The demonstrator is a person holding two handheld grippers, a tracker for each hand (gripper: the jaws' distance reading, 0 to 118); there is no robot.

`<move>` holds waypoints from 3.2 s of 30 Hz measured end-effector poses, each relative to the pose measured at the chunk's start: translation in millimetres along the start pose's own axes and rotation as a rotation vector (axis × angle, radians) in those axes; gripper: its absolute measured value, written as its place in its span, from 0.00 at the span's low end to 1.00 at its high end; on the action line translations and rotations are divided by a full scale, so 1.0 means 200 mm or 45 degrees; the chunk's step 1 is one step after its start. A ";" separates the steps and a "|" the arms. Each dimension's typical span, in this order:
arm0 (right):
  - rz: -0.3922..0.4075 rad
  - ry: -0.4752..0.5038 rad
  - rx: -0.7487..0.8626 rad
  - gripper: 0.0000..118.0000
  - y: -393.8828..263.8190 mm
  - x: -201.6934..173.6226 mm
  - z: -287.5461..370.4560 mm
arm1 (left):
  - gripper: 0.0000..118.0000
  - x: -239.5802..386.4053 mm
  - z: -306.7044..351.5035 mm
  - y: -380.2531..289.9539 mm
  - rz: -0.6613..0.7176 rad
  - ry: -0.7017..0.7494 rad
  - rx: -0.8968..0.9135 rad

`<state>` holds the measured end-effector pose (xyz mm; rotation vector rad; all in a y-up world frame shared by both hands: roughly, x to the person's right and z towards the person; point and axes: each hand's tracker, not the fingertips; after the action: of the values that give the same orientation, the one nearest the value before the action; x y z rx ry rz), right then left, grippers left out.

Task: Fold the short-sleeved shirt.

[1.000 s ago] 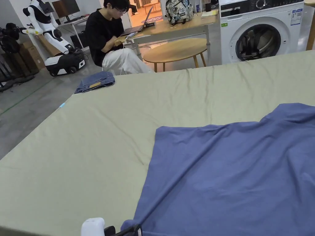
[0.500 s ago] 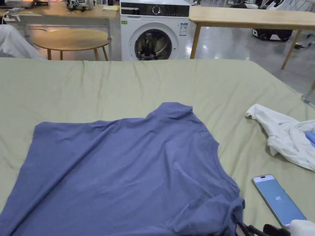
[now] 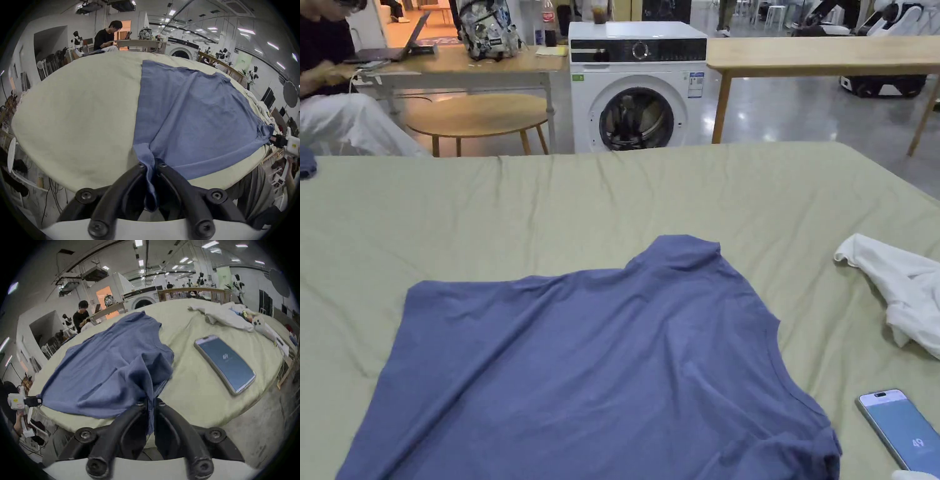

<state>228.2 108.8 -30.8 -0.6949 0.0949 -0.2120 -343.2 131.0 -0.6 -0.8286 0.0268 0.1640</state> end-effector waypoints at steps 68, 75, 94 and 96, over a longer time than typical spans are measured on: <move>0.191 0.076 0.078 0.00 0.33 -0.06 -0.14 | 0.00 0.17 -0.79 0.64 -0.129 0.103 -0.169; 0.035 0.002 -0.015 0.56 0.56 0.02 -0.52 | 0.00 0.09 -0.79 0.70 -0.002 0.012 -0.234; 0.145 -0.196 0.007 0.04 0.61 0.00 -0.40 | 0.00 -0.09 -0.19 0.53 0.174 -0.079 0.174; 0.127 -0.208 0.013 0.04 0.53 0.02 -0.31 | 0.00 -0.11 -0.11 0.44 0.173 -0.074 0.142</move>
<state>240.4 148.7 -146.0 -0.6928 -0.0277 -0.0596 -377.6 169.7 -78.4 -0.7109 0.0376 0.3120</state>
